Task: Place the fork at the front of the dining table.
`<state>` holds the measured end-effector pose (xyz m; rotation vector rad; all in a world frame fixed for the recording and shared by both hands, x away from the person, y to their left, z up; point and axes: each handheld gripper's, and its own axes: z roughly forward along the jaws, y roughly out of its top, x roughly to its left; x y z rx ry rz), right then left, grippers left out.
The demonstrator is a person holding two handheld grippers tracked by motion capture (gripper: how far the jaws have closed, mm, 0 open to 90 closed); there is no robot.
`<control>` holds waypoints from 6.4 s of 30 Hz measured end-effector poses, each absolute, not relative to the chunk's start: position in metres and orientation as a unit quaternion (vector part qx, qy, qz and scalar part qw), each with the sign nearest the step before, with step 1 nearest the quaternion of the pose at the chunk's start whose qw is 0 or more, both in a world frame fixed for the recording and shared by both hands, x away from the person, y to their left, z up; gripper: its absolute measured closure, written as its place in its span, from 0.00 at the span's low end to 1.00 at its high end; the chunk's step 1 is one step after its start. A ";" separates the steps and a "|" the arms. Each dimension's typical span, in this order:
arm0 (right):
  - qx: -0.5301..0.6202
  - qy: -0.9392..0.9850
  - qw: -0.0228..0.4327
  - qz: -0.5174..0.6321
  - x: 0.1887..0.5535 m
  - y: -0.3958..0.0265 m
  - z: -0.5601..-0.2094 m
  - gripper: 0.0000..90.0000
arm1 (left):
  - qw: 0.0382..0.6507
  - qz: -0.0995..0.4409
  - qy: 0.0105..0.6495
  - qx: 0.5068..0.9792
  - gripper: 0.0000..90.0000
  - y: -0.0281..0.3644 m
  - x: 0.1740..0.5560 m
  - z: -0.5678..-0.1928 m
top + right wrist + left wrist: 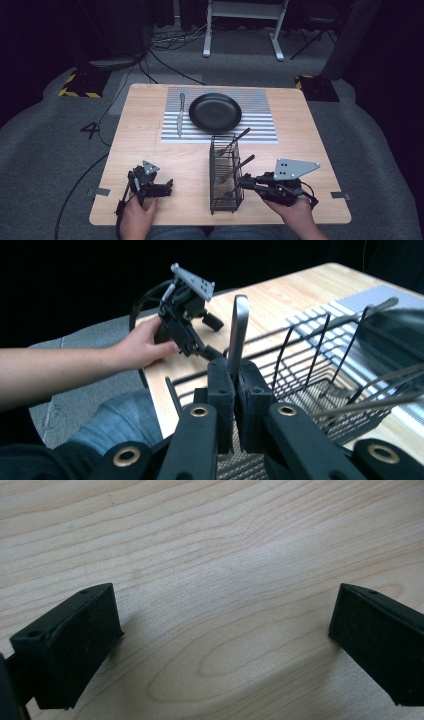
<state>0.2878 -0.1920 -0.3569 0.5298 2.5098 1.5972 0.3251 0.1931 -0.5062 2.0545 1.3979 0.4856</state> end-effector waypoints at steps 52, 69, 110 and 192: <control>0.294 0.790 0.095 0.529 0.316 -0.285 -0.360 0.96 | 0.300 0.183 0.527 0.774 0.00 0.193 0.325 -0.506; 0.310 0.794 0.085 0.516 0.316 -0.293 -0.378 0.95 | 0.300 0.183 0.527 0.774 0.00 0.193 0.325 -0.506; 0.395 0.748 0.127 0.518 0.347 -0.355 -0.421 0.76 | 0.300 0.183 0.527 0.774 0.00 0.193 0.325 -0.506; 0.433 0.827 0.107 0.343 0.375 -0.282 -0.489 0.46 | 0.300 0.185 0.527 0.773 0.00 0.192 0.325 -0.506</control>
